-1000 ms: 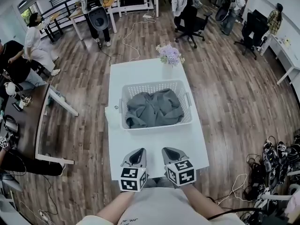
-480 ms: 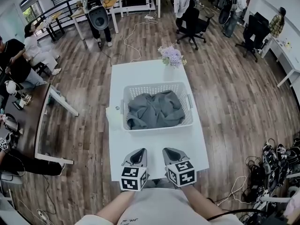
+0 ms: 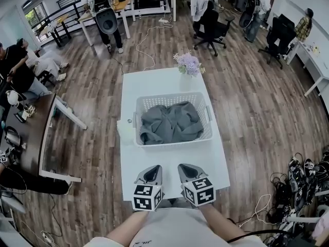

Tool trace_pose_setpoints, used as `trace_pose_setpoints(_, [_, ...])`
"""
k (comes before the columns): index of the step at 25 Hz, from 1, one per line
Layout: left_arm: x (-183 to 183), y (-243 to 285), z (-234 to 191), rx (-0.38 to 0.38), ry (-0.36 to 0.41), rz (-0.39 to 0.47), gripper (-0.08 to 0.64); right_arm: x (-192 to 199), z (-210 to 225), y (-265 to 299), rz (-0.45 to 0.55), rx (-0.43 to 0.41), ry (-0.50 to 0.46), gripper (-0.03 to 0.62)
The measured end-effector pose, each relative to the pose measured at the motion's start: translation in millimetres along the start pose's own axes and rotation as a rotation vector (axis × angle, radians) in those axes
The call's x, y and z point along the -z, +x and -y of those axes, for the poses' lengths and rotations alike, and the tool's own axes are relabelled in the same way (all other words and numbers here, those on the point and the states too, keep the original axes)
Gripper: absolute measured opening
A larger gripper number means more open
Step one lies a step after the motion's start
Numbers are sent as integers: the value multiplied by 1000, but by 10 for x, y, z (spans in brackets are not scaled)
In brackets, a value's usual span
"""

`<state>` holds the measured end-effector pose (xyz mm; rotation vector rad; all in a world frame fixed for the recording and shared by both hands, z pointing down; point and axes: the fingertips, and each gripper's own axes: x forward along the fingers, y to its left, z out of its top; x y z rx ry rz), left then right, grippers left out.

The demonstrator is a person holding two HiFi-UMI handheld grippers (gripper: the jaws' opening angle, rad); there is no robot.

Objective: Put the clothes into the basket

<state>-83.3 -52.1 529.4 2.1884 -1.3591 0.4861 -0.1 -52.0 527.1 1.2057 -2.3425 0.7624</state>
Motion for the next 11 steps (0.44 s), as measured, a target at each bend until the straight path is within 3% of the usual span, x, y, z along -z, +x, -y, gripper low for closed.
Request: trace_pose_setpoints(11, [4,-6,14,0,-1,-1,11,-1,-4,-15,-2,3,-23,12])
